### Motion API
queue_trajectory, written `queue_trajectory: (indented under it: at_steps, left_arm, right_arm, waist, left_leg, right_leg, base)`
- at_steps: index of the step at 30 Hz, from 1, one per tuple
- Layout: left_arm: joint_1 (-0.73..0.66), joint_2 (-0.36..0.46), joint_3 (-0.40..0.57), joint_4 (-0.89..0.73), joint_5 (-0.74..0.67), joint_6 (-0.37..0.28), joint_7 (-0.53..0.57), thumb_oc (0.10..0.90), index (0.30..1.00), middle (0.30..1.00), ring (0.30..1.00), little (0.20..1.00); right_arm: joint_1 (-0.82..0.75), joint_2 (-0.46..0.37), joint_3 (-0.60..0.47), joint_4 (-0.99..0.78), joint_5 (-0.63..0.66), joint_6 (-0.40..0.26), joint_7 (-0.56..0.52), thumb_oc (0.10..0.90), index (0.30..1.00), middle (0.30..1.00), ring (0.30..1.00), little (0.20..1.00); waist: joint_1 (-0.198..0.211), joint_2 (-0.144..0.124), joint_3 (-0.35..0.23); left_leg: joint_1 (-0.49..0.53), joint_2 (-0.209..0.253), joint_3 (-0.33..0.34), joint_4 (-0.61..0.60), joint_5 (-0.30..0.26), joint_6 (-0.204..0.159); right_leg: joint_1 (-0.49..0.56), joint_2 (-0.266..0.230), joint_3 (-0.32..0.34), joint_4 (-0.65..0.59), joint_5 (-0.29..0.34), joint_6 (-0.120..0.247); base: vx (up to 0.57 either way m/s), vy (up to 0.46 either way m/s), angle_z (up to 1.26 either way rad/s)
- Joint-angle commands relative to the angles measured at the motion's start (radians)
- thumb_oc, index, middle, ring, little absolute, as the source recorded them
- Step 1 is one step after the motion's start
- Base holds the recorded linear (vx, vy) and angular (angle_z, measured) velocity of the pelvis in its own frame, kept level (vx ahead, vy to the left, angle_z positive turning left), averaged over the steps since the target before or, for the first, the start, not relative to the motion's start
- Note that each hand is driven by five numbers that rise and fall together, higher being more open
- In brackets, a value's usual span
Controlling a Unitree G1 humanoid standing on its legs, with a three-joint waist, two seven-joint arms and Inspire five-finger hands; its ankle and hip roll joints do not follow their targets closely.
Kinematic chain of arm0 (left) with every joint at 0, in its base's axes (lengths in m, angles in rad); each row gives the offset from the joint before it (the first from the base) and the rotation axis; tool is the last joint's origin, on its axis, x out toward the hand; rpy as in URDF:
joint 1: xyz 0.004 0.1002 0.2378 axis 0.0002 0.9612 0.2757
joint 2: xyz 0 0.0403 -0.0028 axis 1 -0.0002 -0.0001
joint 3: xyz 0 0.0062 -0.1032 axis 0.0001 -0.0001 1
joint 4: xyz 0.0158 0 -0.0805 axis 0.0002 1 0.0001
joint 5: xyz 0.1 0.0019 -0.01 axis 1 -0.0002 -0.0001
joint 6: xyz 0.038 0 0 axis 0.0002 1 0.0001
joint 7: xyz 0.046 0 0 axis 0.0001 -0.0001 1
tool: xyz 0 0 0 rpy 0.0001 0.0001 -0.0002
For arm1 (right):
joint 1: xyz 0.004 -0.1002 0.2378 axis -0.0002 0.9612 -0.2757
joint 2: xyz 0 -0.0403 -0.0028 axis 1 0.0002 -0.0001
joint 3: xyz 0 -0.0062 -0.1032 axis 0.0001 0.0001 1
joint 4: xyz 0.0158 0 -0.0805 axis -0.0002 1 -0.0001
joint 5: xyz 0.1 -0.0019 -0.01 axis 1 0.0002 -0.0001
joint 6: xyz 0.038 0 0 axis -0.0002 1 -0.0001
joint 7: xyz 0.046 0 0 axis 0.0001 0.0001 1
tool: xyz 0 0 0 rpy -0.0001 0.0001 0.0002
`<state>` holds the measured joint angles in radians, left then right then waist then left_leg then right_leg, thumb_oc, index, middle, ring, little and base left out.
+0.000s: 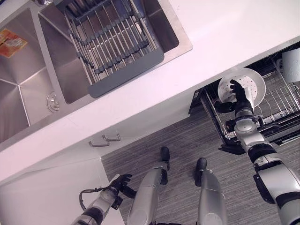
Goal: Place the dishes in the dishwasher.
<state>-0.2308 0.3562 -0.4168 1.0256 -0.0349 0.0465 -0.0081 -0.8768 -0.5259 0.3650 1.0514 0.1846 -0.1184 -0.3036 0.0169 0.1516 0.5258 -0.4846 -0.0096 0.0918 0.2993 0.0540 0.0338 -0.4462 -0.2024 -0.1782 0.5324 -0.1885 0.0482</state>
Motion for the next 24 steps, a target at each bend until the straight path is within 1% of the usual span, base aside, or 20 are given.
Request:
queue_trajectory:
  at_steps: [1,3,4,6,7,9,12,13,14,15,16,17,19,24]
  left_arm:
    - [0.034,-0.042,-0.02,0.019,-0.015,0.033,0.008,0.8,0.9,0.9,0.9,0.9]
    - [0.039,-0.045,-0.021,0.021,-0.018,0.035,0.011,0.8,0.9,0.9,0.9,0.9]
    - [0.049,-0.051,-0.016,0.028,-0.018,0.029,0.015,0.8,0.9,0.9,0.9,0.9]
    - [0.062,-0.059,-0.012,0.033,-0.026,0.025,0.023,0.8,0.9,0.9,0.9,0.9]
    - [0.068,-0.063,-0.013,0.036,-0.033,0.023,0.027,0.8,0.9,0.9,0.9,0.9]
    - [0.083,-0.081,-0.005,0.05,-0.063,0.013,0.042,0.8,0.9,0.9,0.9,0.9]
    - [0.093,-0.088,0.0,0.055,-0.073,0.005,0.048,0.8,0.9,0.9,0.9,0.9]
    - [0.096,-0.093,0.007,0.058,-0.077,-0.003,0.05,0.8,0.9,0.9,0.9,0.9]
    - [0.102,-0.095,0.009,0.059,-0.079,-0.008,0.052,0.8,0.9,0.9,0.9,0.9]
    - [0.114,-0.098,0.015,0.063,-0.08,-0.016,0.053,0.8,0.9,0.9,0.9,0.9]
    - [0.132,-0.104,0.029,0.067,-0.079,-0.025,0.057,0.8,0.9,0.9,0.9,0.9]
    - [0.135,-0.105,0.031,0.067,-0.078,-0.027,0.058,0.8,0.9,0.9,0.9,0.9]
    - [0.156,-0.108,0.049,0.073,-0.066,-0.037,0.055,0.8,0.9,0.9,0.9,0.9]
    - [0.186,-0.115,0.075,0.084,-0.045,-0.058,0.051,0.8,0.9,0.9,0.9,0.9]
  right_arm:
    - [-0.027,-0.003,0.009,-0.044,0.121,-0.012,-0.066,0.8,0.9,0.9,0.9,0.9]
    - [-0.024,0.003,-0.009,-0.056,0.136,-0.029,-0.109,0.8,0.9,0.9,0.9,0.9]
    - [-0.014,0.011,-0.034,-0.08,0.145,-0.067,-0.157,0.8,0.9,0.9,0.9,0.9]
    - [0.006,0.024,-0.067,-0.131,0.164,-0.113,-0.233,0.8,0.9,0.9,0.9,0.9]
    - [0.015,0.031,-0.087,-0.157,0.154,-0.147,-0.277,0.8,0.9,0.9,0.9,0.9]
    - [0.085,0.06,-0.144,-0.312,0.085,-0.17,-0.406,0.8,0.9,0.9,0.9,0.9]
    - [0.128,0.072,-0.157,-0.39,0.042,-0.168,-0.471,0.8,0.9,0.9,0.9,0.9]
    - [0.149,0.076,-0.164,-0.435,0.022,-0.16,-0.508,0.8,0.9,0.9,0.9,0.9]
    - [0.164,0.078,-0.168,-0.457,0.006,-0.149,-0.534,0.8,0.9,0.9,0.9,0.9]
    - [0.194,0.079,-0.174,-0.506,-0.023,-0.138,-0.58,0.8,0.9,0.9,0.9,0.9]
    - [0.247,0.079,-0.18,-0.6,-0.088,-0.12,-0.64,0.8,0.9,0.9,0.9,0.9]
    - [0.257,0.079,-0.18,-0.615,-0.107,-0.118,-0.651,0.8,0.9,0.9,0.9,0.9]
    - [0.316,0.077,-0.189,-0.712,-0.171,-0.094,-0.693,0.8,0.9,0.9,0.9,0.9]
    - [0.38,0.071,-0.202,-0.79,-0.21,-0.124,-0.712,0.8,0.9,0.9,0.9,0.9]
  waist:
    - [0.014,0.138,-0.006]
    - [0.012,0.135,-0.006]
    - [0.007,0.132,-0.006]
    - [-0.001,0.127,-0.006]
    - [-0.007,0.124,-0.006]
    - [-0.036,0.114,-0.006]
    - [-0.051,0.11,-0.006]
    - [-0.056,0.118,-0.006]
    - [-0.061,0.117,-0.006]
    - [-0.07,0.113,-0.006]
    - [-0.088,0.103,-0.006]
    - [-0.091,0.1,-0.006]
    - [-0.109,0.087,-0.006]
    - [-0.128,0.069,-0.006]
  left_leg:
    - [0.047,0.008,0.029,0.001,-0.135,-0.038]
    - [0.053,0.01,0.03,0.001,-0.138,-0.038]
    - [0.057,0.014,0.034,0.001,-0.142,-0.038]
    - [0.065,0.018,0.038,0.001,-0.147,-0.038]
    - [0.07,0.019,0.039,0.001,-0.151,-0.037]
    - [0.09,0.021,0.048,0.001,-0.161,-0.036]
    - [0.104,0.021,0.051,0.001,-0.168,-0.034]
    - [0.092,0.034,0.058,0.001,-0.152,-0.027]
    - [0.099,0.034,0.059,0.001,-0.155,-0.026]
    - [0.11,0.036,0.064,0.001,-0.159,-0.025]
    - [0.133,0.037,0.068,0.001,-0.167,-0.024]
    - [0.137,0.037,0.069,0.001,-0.168,-0.024]
    - [0.167,0.039,0.074,0.001,-0.178,-0.021]
    - [0.212,0.045,0.082,0.001,-0.189,-0.019]
  right_leg:
    - [-0.029,0.036,0.011,0.053,-0.093,-0.033]
    - [-0.024,0.039,0.013,0.05,-0.093,-0.032]
    - [-0.02,0.043,0.017,0.046,-0.092,-0.031]
    - [-0.012,0.049,0.025,0.039,-0.092,-0.03]
    - [-0.009,0.051,0.028,0.038,-0.092,-0.029]
    - [0.005,0.062,0.046,0.028,-0.092,-0.026]
    - [0.017,0.067,0.055,0.021,-0.092,-0.026]
    - [0.007,0.078,0.049,0.007,-0.06,-0.034]
    - [0.013,0.079,0.051,0.003,-0.059,-0.034]
    - [0.024,0.08,0.055,-0.004,-0.057,-0.034]
    - [0.046,0.08,0.06,-0.016,-0.056,-0.033]
    - [0.05,0.08,0.061,-0.019,-0.055,-0.033]
    - [0.084,0.077,0.065,-0.038,-0.053,-0.033]
    - [0.137,0.073,0.066,-0.062,-0.051,-0.033]
  base:
    - [0.01,0.01,-0.07]
    - [0.01,0.012,-0.09]
    - [0.02,0.022,-0.06]
    - [0.01,0.017,-0.02]
    - [0.04,0.06,-0.07]
    - [0.05,0.08,-0.16]
    - [0.0,0.049,-0.18]
    - [-0.06,0.048,-0.12]
    - [-0.05,0.055,-0.09]
    - [0.04,0.045,-0.09]
    - [0.04,0.038,-0.13]
    - [0.04,0.031,-0.13]
    - [0.02,0.012,-0.12]
    - [0.04,-0.005,-0.13]
